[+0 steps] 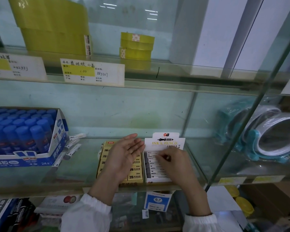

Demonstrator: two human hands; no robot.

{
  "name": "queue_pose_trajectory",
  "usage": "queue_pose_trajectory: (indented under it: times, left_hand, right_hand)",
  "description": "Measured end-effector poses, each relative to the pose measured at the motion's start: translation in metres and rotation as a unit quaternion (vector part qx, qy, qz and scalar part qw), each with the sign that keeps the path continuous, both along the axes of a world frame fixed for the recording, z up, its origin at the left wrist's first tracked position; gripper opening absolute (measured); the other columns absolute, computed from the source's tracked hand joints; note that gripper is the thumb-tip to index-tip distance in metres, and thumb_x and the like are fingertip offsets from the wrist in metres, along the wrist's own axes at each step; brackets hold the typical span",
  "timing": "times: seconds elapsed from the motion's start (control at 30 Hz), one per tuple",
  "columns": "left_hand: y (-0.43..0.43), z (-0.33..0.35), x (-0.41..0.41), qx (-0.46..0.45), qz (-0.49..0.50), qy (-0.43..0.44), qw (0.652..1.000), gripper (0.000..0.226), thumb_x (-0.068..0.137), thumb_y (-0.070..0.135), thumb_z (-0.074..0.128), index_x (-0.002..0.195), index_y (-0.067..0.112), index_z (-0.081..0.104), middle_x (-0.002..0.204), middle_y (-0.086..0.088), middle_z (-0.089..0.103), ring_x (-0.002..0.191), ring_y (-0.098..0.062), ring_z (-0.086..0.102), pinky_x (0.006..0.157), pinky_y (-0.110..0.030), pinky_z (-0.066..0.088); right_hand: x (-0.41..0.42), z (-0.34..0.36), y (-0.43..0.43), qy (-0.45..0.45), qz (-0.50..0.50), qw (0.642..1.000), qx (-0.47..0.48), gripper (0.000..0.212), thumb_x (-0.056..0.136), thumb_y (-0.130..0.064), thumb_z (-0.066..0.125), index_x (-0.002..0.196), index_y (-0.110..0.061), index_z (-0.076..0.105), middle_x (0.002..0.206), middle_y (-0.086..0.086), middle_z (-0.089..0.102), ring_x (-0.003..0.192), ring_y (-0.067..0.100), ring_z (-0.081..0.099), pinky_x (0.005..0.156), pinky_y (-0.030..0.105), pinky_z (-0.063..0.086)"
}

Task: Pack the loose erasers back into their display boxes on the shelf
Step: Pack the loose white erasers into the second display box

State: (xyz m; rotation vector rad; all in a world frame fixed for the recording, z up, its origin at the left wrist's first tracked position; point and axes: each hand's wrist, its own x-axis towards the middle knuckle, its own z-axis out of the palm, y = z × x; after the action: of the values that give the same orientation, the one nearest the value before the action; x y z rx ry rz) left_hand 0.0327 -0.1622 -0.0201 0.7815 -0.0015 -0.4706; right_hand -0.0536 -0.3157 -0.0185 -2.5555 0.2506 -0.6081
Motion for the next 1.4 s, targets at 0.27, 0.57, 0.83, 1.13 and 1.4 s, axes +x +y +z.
queue_pose_trajectory:
  times: [0.27, 0.57, 0.83, 1.13, 1.4]
  left_hand:
    - [0.001, 0.001, 0.000, -0.004, 0.007, -0.001, 1.000, 0.027, 0.097, -0.002, 0.051, 0.121, -0.003, 0.061, 0.101, -0.020, 0.067, 0.098, -0.031, 0.068, 0.083, -0.037, 0.058]
    - [0.042, 0.024, 0.019, 0.213, 0.131, -0.196, 0.948, 0.017, 0.095, -0.001, 0.056, 0.108, 0.007, 0.065, 0.100, -0.015, 0.070, 0.086, -0.024, 0.070, 0.076, -0.030, 0.059]
    - [0.132, 0.000, 0.024, 0.795, 0.214, -0.296, 0.485, 0.018, 0.087, 0.007, 0.058, 0.105, 0.006, 0.063, 0.096, -0.013, 0.067, 0.087, -0.031, 0.067, 0.068, -0.036, 0.049]
    - [0.151, -0.005, 0.008, 0.856, 0.168, -0.233, 0.431, 0.010, 0.093, 0.017, 0.057, 0.103, 0.018, 0.060, 0.105, -0.003, 0.068, 0.097, -0.022, 0.068, 0.070, -0.029, 0.046]
    - [0.142, -0.017, 0.006, 0.870, 0.172, -0.231, 0.401, 0.022, 0.098, 0.027, 0.050, 0.116, 0.018, 0.060, 0.121, -0.003, 0.057, 0.110, -0.019, 0.061, 0.081, -0.029, 0.050]
  right_hand:
    - [0.002, 0.005, 0.000, 0.036, 0.033, 0.999, 0.007, 0.010, 0.087, -0.024, 0.067, 0.082, -0.028, 0.075, 0.080, -0.018, 0.062, 0.071, -0.006, 0.055, 0.061, 0.007, 0.036]
    - [0.017, 0.038, 0.034, 0.024, 0.065, 0.997, -0.031, 0.014, 0.090, -0.028, 0.064, 0.101, -0.025, 0.074, 0.094, -0.010, 0.069, 0.085, 0.004, 0.056, 0.076, 0.021, 0.047]
    - [0.109, 0.073, 0.109, 0.146, 0.310, 0.934, -0.105, 0.042, 0.089, -0.011, 0.065, 0.130, -0.018, 0.059, 0.132, 0.000, 0.061, 0.118, 0.017, 0.055, 0.091, 0.024, 0.040]
    - [0.192, 0.033, 0.148, 0.183, 0.343, 0.909, -0.152, 0.054, 0.086, 0.004, 0.055, 0.135, -0.019, 0.054, 0.140, 0.004, 0.055, 0.121, 0.025, 0.053, 0.094, 0.027, 0.038]
    - [0.208, 0.022, 0.159, 0.159, 0.328, 0.904, -0.225, 0.040, 0.083, -0.024, 0.073, 0.121, -0.015, 0.064, 0.111, 0.006, 0.064, 0.101, 0.024, 0.058, 0.074, 0.030, 0.042]
